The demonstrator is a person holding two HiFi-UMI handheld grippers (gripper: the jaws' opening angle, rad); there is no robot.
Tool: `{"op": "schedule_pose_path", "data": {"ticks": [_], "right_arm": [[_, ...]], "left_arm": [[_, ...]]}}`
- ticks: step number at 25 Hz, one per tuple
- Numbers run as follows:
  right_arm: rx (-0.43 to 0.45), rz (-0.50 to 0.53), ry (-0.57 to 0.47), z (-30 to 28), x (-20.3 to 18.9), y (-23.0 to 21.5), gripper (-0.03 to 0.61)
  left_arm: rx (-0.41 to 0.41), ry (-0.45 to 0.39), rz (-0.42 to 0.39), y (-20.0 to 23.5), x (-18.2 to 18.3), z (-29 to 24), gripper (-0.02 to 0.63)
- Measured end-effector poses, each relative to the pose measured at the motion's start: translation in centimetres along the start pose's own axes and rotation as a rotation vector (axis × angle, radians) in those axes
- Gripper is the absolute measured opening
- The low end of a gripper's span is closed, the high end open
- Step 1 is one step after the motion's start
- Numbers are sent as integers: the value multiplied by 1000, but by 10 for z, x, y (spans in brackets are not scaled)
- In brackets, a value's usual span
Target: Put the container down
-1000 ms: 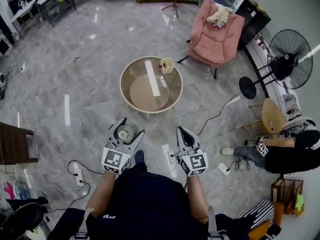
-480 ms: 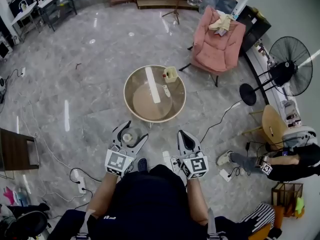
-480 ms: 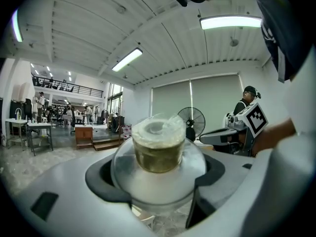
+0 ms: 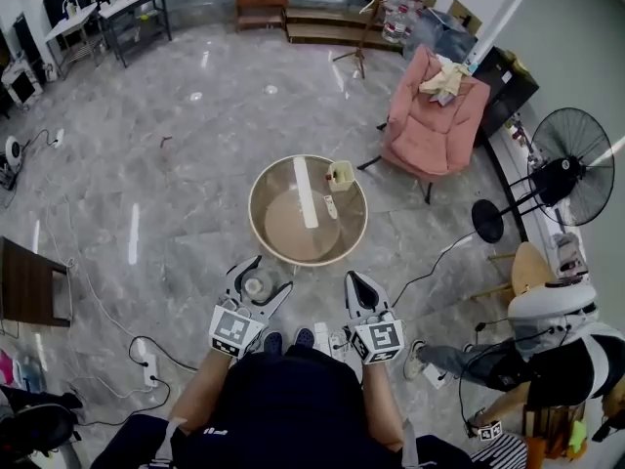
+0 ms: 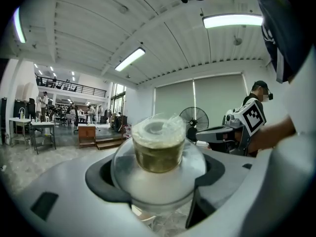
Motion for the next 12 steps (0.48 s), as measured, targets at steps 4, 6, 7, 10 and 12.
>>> {"op": "schedule_pose_path", "data": {"ticks": [4,6,7,10,12], "right_arm": [[21,2,-7,-5,6,-15,28],[30,-2,-11,-7,7,-21,28],[33,0,-13,-9,8,-24,28],[39,21,-11,-14,10,-28,28],[55,19,-18,-17,12,-32,28]], "left_arm": [[16,1,-6,-3,7,-13,339],[24,2,-11,-6,10,-18,341],[27,2,-15,-7,11,-21,339],[25,11,-8,-11,12,-25,339],[24,10,-12,-14,11,-29,339]]}}
Point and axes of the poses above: the fingertips, and each gripper's own axes: z backward along the fingers, y to its left, x out of its top, the point moved 9 cm from there along z, backward along the fingers, and after that the axes turned 8 degrees about -z, right-handed, at the moved point
